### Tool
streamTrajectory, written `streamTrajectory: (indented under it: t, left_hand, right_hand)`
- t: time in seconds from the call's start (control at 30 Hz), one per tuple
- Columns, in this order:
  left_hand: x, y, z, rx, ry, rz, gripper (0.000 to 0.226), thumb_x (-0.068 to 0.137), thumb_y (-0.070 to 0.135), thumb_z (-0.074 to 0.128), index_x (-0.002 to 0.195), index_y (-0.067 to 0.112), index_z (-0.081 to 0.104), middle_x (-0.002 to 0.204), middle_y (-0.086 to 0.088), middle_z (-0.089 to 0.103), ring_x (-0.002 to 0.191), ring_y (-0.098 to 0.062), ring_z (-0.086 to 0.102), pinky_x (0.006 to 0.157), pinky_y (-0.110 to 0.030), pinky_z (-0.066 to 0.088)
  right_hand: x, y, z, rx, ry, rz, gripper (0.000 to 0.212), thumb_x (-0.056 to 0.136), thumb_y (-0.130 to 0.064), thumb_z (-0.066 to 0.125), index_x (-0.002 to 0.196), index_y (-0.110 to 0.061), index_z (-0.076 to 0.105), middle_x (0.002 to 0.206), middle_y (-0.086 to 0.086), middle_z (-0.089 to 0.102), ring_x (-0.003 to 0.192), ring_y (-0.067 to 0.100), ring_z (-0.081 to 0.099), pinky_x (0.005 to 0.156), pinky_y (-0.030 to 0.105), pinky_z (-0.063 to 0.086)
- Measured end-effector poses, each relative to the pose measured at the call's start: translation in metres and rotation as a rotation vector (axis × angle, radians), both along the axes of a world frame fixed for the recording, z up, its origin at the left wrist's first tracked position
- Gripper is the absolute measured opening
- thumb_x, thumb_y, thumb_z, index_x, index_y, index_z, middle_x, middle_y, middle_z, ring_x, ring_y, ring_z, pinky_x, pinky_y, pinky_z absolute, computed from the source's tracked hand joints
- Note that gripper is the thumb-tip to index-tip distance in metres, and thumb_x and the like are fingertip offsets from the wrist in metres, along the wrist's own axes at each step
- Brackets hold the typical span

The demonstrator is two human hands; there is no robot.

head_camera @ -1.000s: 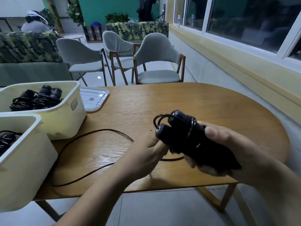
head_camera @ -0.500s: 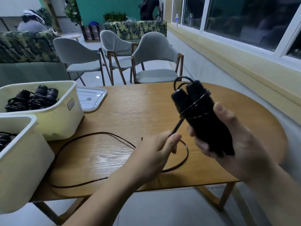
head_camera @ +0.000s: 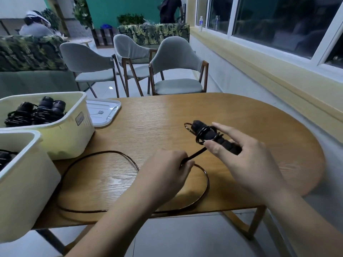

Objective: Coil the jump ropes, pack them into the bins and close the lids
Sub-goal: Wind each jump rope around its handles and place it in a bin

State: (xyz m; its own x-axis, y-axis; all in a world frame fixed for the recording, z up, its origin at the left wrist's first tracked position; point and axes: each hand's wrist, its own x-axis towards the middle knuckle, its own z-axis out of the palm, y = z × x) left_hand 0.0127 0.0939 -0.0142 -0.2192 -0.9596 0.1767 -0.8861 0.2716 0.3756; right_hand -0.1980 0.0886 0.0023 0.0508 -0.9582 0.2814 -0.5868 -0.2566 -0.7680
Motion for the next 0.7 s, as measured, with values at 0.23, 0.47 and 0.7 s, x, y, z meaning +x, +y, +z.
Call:
streamTrajectory:
  t: [0.23, 0.47, 0.7]
  left_hand:
    - [0.009, -0.003, -0.001, -0.102, -0.119, -0.057, 0.026, 0.103, 0.051, 0.060, 0.106, 0.028, 0.071, 0.084, 0.008, 0.068, 0.079, -0.016, 0.061, 0.064, -0.035, 0.046]
    - [0.023, -0.001, 0.008, -0.185, 0.065, -0.333, 0.039, 0.078, 0.059, 0.084, 0.080, 0.029, 0.060, 0.065, 0.017, 0.049, 0.060, -0.007, 0.046, 0.051, -0.022, 0.032]
    - [0.021, 0.013, 0.024, -0.111, 0.314, -0.437, 0.052, 0.063, 0.048, 0.099, 0.068, 0.018, 0.056, 0.055, 0.015, 0.040, 0.051, -0.004, 0.039, 0.050, -0.013, 0.024]
  right_hand:
    - [-0.003, -0.011, 0.001, 0.274, 0.268, 0.098, 0.048, 0.085, -0.073, 0.072, 0.131, -0.061, 0.067, 0.107, -0.030, 0.073, 0.087, -0.008, 0.062, 0.070, 0.011, 0.042]
    - [-0.039, -0.014, 0.027, 0.688, 0.071, 0.497, 0.033, 0.094, -0.061, 0.072, 0.125, -0.051, 0.076, 0.090, 0.012, 0.077, 0.066, 0.020, 0.056, 0.055, 0.029, 0.035]
    - [-0.047, -0.017, 0.024, 0.819, 0.018, 0.778, 0.048, 0.098, -0.053, 0.066, 0.138, -0.027, 0.072, 0.099, 0.019, 0.077, 0.070, 0.028, 0.054, 0.057, 0.034, 0.032]
